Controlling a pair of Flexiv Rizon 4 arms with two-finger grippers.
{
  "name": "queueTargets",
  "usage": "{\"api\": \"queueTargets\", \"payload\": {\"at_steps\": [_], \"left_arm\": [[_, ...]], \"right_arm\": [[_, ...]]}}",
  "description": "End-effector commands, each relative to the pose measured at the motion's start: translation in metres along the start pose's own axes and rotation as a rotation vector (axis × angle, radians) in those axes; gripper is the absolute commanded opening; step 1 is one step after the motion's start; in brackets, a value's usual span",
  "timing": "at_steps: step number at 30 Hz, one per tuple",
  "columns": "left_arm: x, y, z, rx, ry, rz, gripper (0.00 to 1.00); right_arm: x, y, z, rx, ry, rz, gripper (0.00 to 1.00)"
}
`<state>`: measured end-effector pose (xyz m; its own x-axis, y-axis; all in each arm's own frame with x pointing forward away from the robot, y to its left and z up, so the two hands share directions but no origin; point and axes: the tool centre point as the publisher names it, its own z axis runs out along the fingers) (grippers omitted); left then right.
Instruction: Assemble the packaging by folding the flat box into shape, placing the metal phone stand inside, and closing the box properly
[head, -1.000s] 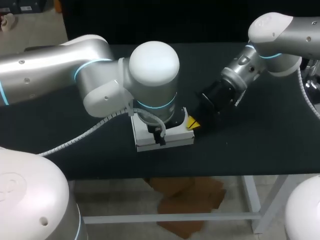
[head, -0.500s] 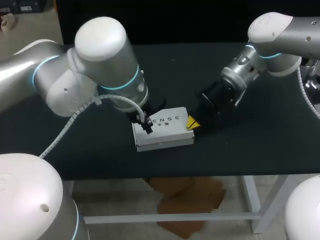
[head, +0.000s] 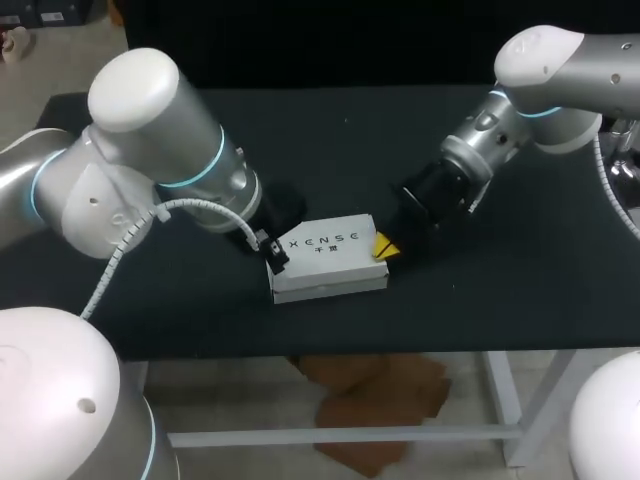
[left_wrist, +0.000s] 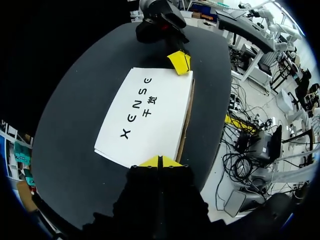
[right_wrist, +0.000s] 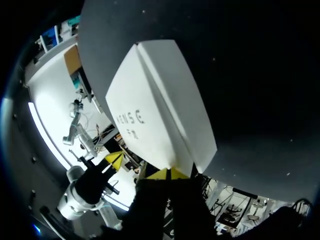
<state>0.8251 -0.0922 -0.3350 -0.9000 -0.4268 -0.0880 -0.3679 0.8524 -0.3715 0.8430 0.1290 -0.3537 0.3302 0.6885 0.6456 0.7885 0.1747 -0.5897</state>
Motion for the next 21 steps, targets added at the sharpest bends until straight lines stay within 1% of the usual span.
{"api": "queueTargets", "payload": {"at_steps": [1, 13, 21], "left_arm": [[0.002, 0.0, 0.01, -0.003, 0.001, 0.003, 0.0], [0.004, 0.003, 0.023, -0.011, 0.02, 0.002, 0.0], [0.008, 0.01, 0.032, -0.01, 0.024, 0.003, 0.0]], "right_arm": [[0.0, 0.003, 0.001, 0.008, -0.002, 0.001, 0.0], [-0.002, 0.005, 0.001, 0.012, -0.002, 0.007, 0.0], [-0.011, 0.012, 0.011, 0.04, 0.017, 0.03, 0.0]]}}
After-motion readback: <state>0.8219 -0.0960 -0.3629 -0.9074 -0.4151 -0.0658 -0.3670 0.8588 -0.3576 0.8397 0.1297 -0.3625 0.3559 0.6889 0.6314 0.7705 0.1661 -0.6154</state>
